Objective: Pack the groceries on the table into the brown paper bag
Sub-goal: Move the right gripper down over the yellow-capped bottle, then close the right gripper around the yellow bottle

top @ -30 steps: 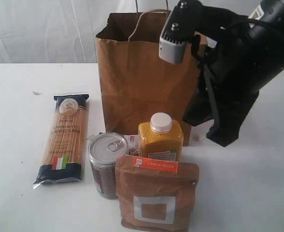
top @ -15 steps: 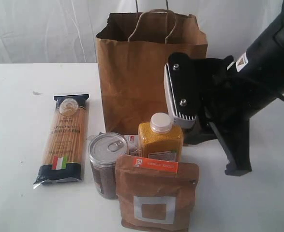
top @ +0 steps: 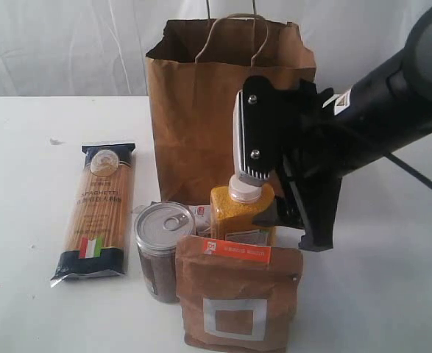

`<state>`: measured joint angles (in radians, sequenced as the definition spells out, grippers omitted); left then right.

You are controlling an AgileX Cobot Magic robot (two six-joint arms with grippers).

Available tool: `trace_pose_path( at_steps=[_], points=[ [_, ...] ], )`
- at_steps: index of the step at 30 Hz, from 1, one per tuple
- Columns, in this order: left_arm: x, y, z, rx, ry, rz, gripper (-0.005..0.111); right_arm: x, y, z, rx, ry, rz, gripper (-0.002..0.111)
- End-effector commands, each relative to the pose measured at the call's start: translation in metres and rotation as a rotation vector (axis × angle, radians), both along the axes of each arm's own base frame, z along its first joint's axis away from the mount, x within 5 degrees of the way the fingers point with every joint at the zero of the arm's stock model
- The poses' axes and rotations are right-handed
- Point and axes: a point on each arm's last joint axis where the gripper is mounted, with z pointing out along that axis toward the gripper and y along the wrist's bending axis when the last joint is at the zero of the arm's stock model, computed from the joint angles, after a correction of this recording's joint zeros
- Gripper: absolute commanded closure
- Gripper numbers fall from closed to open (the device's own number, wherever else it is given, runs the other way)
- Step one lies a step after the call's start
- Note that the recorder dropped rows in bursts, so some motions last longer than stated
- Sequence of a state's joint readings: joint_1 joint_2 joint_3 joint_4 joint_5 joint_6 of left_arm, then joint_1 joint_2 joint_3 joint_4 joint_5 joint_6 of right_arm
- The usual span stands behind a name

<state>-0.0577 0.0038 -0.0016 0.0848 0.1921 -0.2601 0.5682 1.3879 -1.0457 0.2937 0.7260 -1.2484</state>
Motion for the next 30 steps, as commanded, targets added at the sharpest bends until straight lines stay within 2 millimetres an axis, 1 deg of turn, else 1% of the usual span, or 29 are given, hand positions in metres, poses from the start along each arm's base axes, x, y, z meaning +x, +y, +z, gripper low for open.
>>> trace_pose_path(
  at_steps=[1, 7, 12, 21, 27, 30],
  points=[
    [0.0, 0.0, 0.0, 0.0, -0.007, -0.006, 0.107, 0.006, 0.004, -0.009, 0.002, 0.0, -0.001, 0.032],
    [0.0, 0.0, 0.0, 0.0, -0.007, -0.006, 0.107, 0.017, 0.01, -0.022, -0.002, -0.004, -0.018, 0.032],
    [0.0, 0.0, 0.0, 0.0, -0.007, -0.006, 0.107, 0.023, 0.013, -0.032, -0.013, 0.009, -0.024, 0.032],
    [0.0, 0.0, 0.0, 0.0, -0.007, -0.006, 0.107, 0.028, 0.017, -0.05, -0.033, 0.064, -0.029, 0.032],
    [0.0, 0.0, 0.0, 0.0, -0.007, -0.006, 0.107, 0.029, 0.018, -0.056, -0.042, 0.087, -0.035, 0.033],
    [0.0, 0.0, 0.0, 0.0, -0.007, -0.006, 0.107, 0.029, 0.018, -0.056, -0.042, 0.087, -0.035, 0.037]
  ],
)
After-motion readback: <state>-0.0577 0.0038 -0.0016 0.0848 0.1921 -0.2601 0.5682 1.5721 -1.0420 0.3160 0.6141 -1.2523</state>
